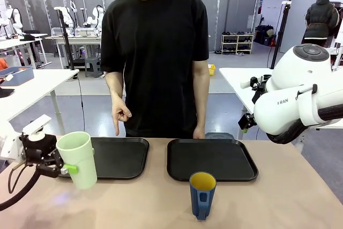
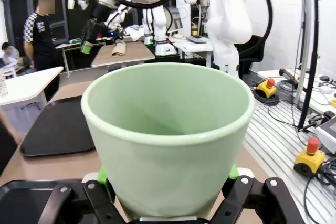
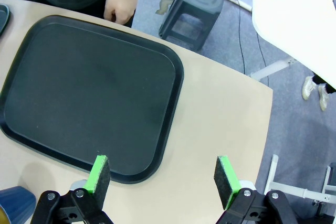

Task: Sort and store the cups by type.
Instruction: Place the picked Reusable plastic cup into the Flat Tray indicated by the person.

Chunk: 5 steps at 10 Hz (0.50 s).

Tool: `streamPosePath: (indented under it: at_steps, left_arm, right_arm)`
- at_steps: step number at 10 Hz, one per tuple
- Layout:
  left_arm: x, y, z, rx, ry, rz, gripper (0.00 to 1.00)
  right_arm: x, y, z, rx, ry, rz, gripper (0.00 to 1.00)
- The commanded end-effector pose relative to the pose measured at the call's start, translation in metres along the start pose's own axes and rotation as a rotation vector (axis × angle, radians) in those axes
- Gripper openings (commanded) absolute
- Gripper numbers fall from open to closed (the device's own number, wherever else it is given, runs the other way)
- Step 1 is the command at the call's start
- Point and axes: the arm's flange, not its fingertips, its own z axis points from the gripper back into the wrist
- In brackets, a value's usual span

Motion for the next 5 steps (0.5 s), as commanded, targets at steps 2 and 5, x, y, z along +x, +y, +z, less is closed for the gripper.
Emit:
streamPosePath:
  at_steps: [2, 5]
  left_arm:
    - [0.009, 0.056, 0.046, 0.025, -0.024, 0.01, 0.87]
    - [0.02, 0.106, 0.073, 0.033, -0.027, -0.009, 0.87]
  right_arm:
    - [0.001, -0.001, -0.001, -0.002, 0.001, 0.0, 1.0]
    - [0.001, -0.001, -0.001, -0.002, 0.001, 0.0, 1.0]
